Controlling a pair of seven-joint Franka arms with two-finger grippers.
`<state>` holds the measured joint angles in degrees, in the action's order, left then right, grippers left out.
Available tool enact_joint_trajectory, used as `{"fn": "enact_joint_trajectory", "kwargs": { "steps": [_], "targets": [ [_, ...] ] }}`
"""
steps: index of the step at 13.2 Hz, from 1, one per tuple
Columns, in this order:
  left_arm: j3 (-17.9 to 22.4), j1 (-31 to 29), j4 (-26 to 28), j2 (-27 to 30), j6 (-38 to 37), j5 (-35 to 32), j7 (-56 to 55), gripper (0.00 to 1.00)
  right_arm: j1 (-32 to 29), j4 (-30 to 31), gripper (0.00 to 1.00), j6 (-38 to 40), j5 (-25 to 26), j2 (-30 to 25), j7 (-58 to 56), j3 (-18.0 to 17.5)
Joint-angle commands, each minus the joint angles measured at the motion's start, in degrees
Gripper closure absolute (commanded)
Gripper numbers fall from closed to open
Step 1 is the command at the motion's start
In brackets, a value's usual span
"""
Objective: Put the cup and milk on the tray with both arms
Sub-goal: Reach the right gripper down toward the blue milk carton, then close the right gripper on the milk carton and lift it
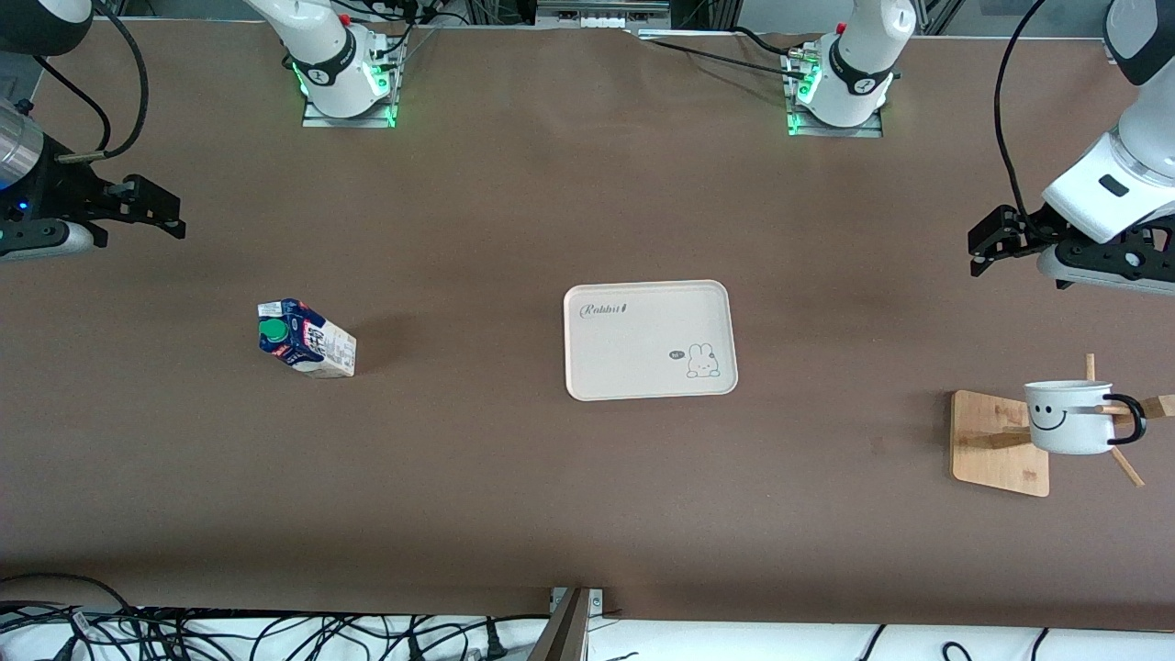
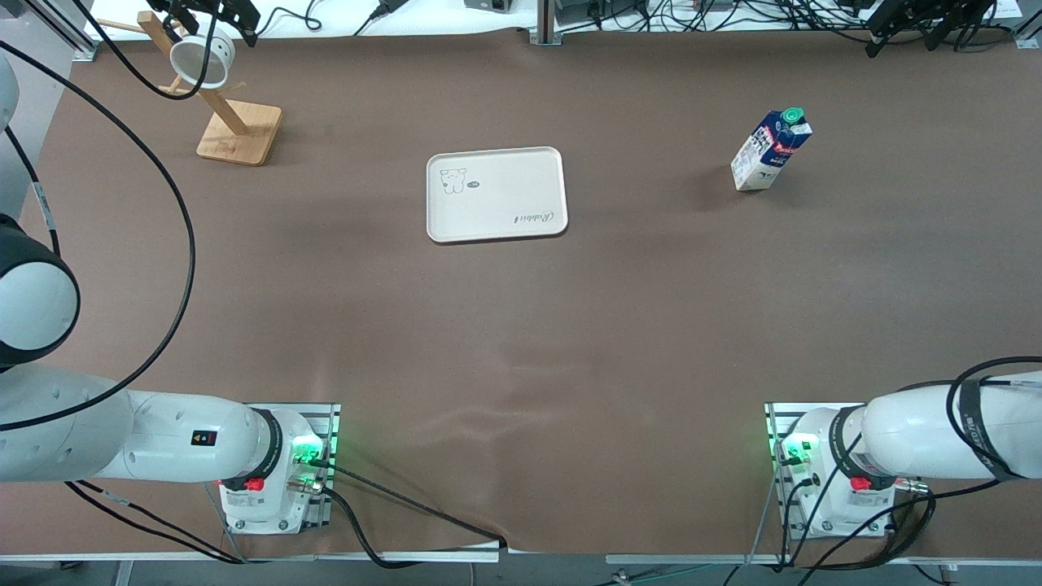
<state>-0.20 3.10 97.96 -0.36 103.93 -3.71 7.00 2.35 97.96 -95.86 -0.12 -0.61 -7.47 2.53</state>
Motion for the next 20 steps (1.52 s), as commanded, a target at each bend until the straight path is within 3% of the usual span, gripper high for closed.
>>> {"fn": "enact_joint_trajectory", "kwargs": {
  "steps": [1,6,10,12,16,20],
  "targets": [
    [-0.06,-0.11,-1.9,-0.87,-1.36,1.08,-0.23,0.0,-0.68,-1.89,0.0,1.03,-0.76,0.79,-0.17,-0.25],
    [-0.06,-0.02,-1.9,-0.87,-1.36,1.08,-0.15,0.0,-0.24,-3.65,0.0,1.11,-0.85,2.28,-0.26,-0.34],
    [-0.06,-0.02,-1.9,-0.87,-1.36,1.08,-0.23,0.0,-0.15,-3.91,0.0,0.94,-0.76,9.47,-0.7,-0.6],
    [-0.06,-0.02,-1.9,-0.95,-1.36,1.08,-0.41,0.0,0.29,-3.3,0.0,-0.9,-0.76,10.28,-4.74,-0.69],
    [-0.06,-0.2,-1.99,-0.96,-2.68,1.08,-0.23,0.0,2.39,1.88,0.0,-11.09,-1.38,13.7,-0.03,-0.95],
    [-0.06,-0.02,-1.99,-0.96,-2.76,1.08,-0.32,0.0,3.63,10.92,0.0,-22.86,-1.47,13.97,1.32,-1.04]
  ]
}}
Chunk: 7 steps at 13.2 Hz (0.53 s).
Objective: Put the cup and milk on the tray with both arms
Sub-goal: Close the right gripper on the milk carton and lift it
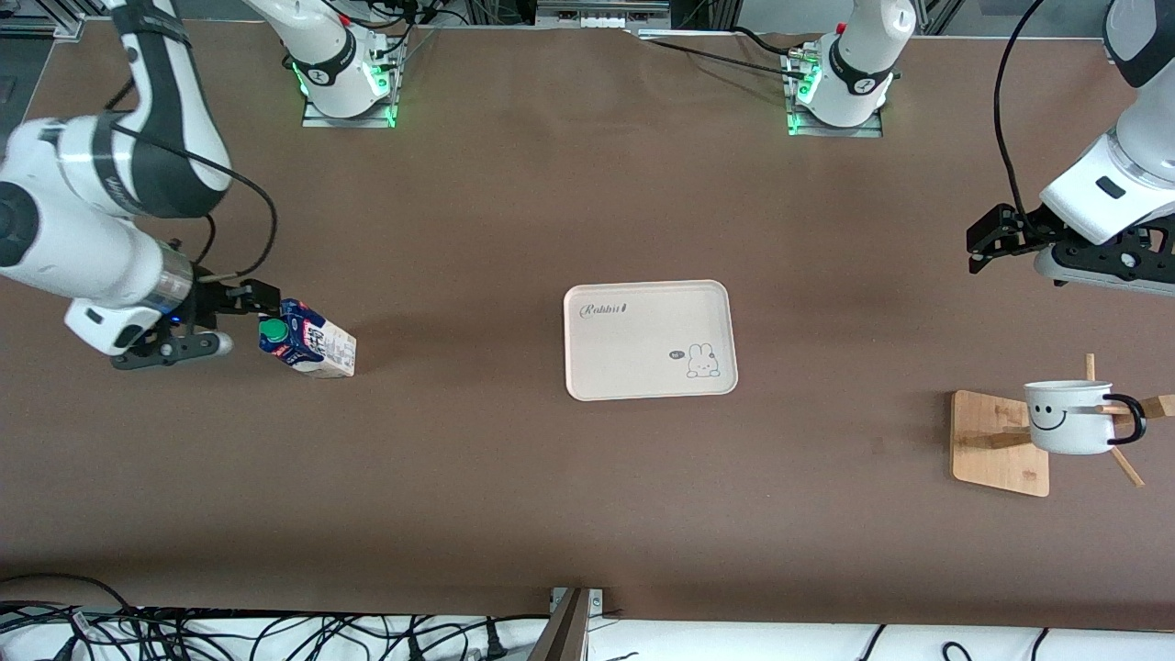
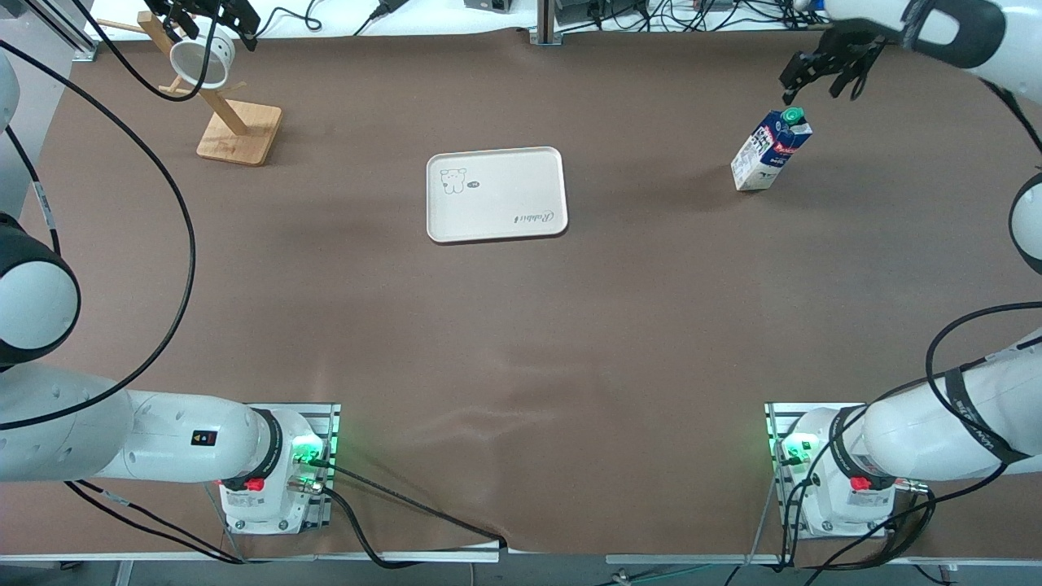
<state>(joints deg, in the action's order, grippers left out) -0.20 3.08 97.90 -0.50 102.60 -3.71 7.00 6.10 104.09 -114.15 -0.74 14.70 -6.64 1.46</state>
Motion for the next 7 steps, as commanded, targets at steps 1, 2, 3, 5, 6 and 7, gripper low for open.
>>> {"fn": "enact_joint_trajectory", "kwargs": {
  "steps": [1,2,3,5,6,7],
  "targets": [
    [-0.06,0.0,-1.92,-0.82,-1.44,1.08,-0.32,0.0,-0.12,6.2,0.0,-6.07,-0.93,-1.34,0.49,0.03],
    [-0.06,0.0,-1.83,-0.82,-1.44,1.08,-0.32,0.0,-0.12,6.82,0.0,-6.69,-1.62,-1.34,0.58,0.03],
    [-0.06,0.08,-1.92,-0.82,-1.44,1.08,-0.32,0.0,-0.12,7.09,0.0,-6.7,-2.5,-1.16,1.01,0.03],
    [-0.06,0.0,-1.83,-0.82,-1.44,1.08,-0.23,0.0,-0.12,7.27,0.0,-6.61,-2.6,-0.81,1.19,0.03],
    [-0.06,0.0,-1.83,-0.82,-1.44,1.08,-0.23,0.0,-0.12,7.36,0.07,-6.43,-2.6,-0.64,1.19,0.12],
    [-0.06,0.0,-1.92,-0.82,-1.53,1.08,-0.23,0.0,-0.12,7.36,0.18,-6.26,-2.6,-0.63,1.19,0.12]
  ]
}}
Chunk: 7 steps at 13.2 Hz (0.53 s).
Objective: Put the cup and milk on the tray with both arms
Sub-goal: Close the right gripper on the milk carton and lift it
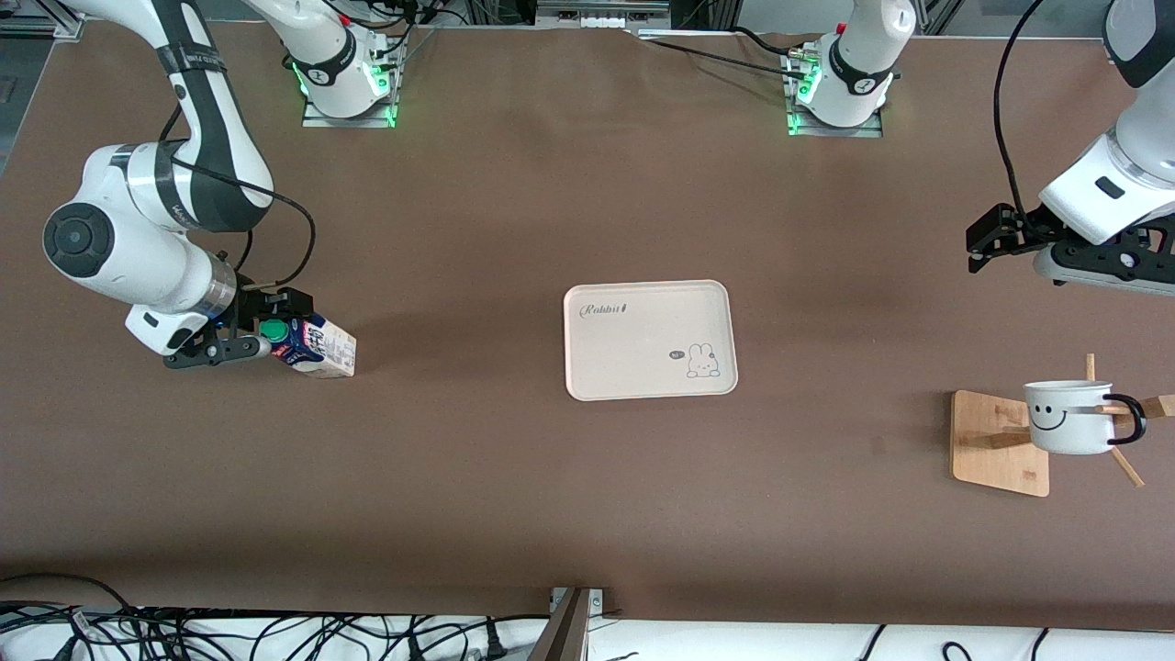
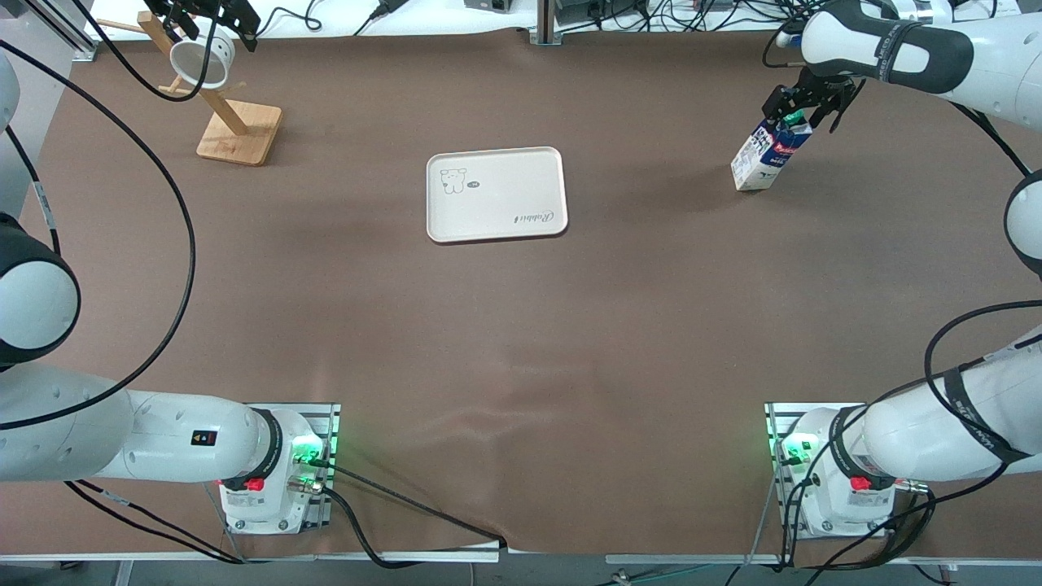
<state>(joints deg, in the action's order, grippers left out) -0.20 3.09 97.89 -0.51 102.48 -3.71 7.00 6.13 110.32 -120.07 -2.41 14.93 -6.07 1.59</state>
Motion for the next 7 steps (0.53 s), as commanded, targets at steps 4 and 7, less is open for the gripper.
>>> {"fn": "enact_joint_trajectory", "kwargs": {
  "steps": [4,7],
  "targets": [
    [-0.06,0.08,-1.92,-0.81,-1.41,1.08,-0.23,0.0,-0.33,0.6,0.55,-0.16,-1.02,-0.52,0.44,-0.01],
    [-0.06,-0.1,-1.83,-0.81,-1.41,1.08,-0.14,0.0,-0.33,-0.28,0.63,0.1,-1.11,-0.52,0.53,-0.01]
  ]
}}
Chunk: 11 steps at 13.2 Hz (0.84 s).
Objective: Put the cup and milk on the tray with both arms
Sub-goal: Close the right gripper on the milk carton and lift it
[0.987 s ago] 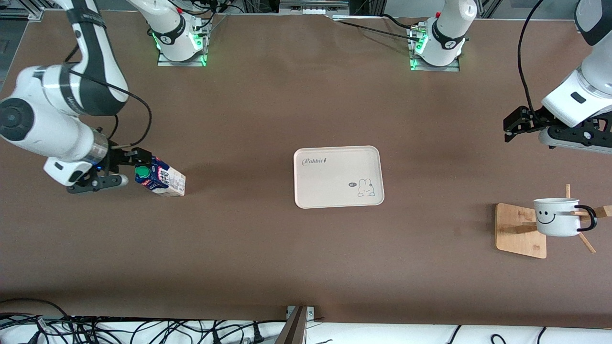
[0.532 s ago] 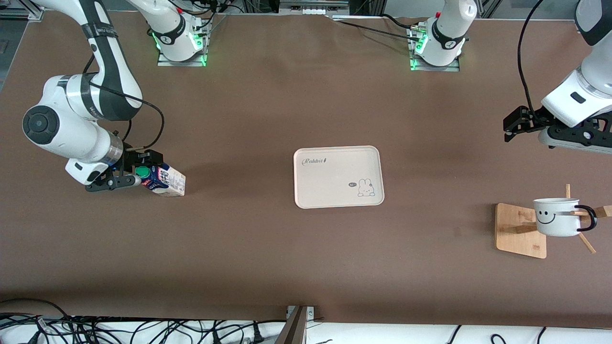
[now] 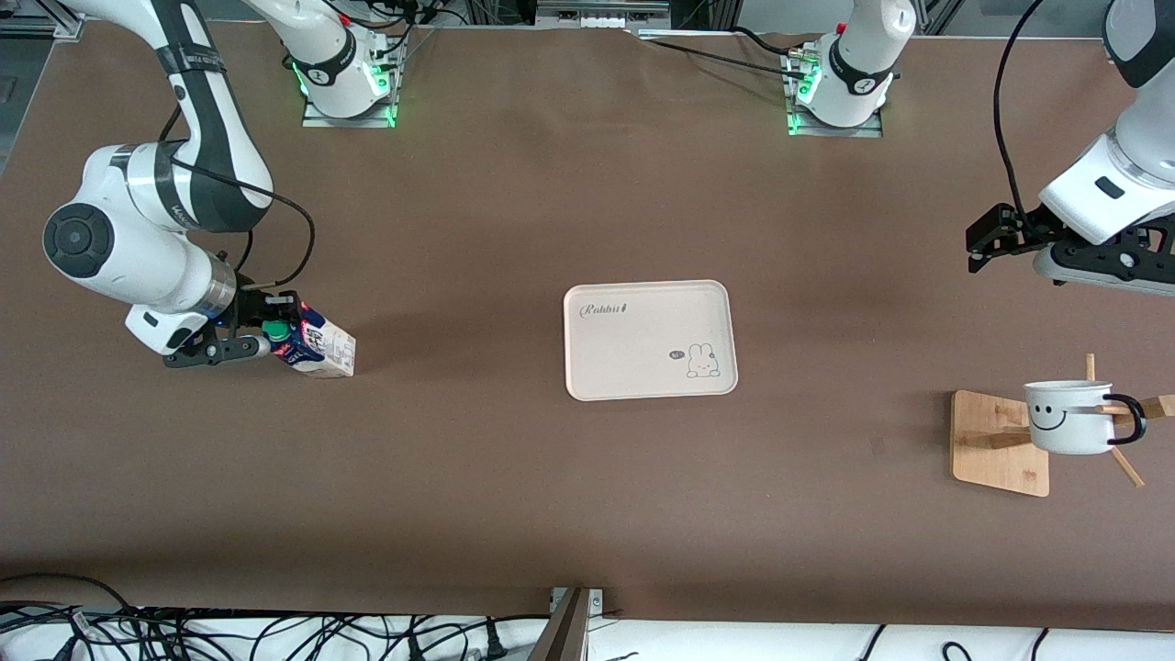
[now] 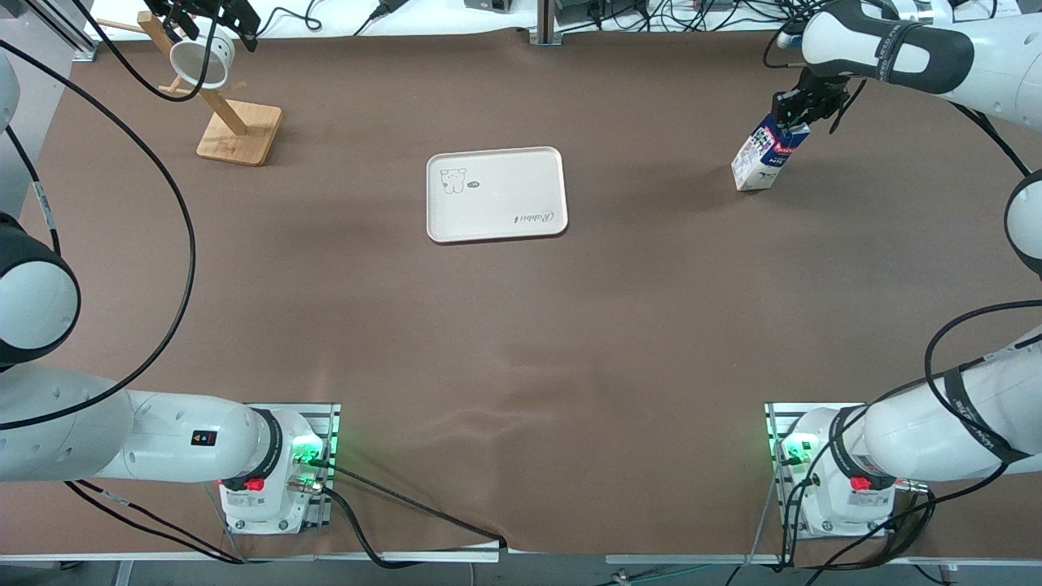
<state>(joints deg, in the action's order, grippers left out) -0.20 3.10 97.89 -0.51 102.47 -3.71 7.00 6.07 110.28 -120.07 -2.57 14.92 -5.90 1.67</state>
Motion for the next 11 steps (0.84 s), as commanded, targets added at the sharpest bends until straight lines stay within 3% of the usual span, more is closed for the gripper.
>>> {"fn": "enact_joint_trajectory", "kwargs": {
  "steps": [1,6,11],
  "targets": [
    [-0.06,-0.11,-1.91,-0.9,-1.31,1.08,-0.23,0.0,-0.18,-0.85,0.63,0.62,-0.95,-0.51,0.36,-0.08],
    [-0.06,0.15,-1.91,-0.9,-1.39,1.08,-0.32,0.0,5.34,-9.27,0.62,8.43,-5.86,0.89,9.47,-0.17],
    [-0.06,0.15,-1.91,-0.99,-1.39,1.08,-0.32,0.0,20.52,-21.21,0.62,9.51,-14.48,8.43,26.43,-0.17]
  ]
}}
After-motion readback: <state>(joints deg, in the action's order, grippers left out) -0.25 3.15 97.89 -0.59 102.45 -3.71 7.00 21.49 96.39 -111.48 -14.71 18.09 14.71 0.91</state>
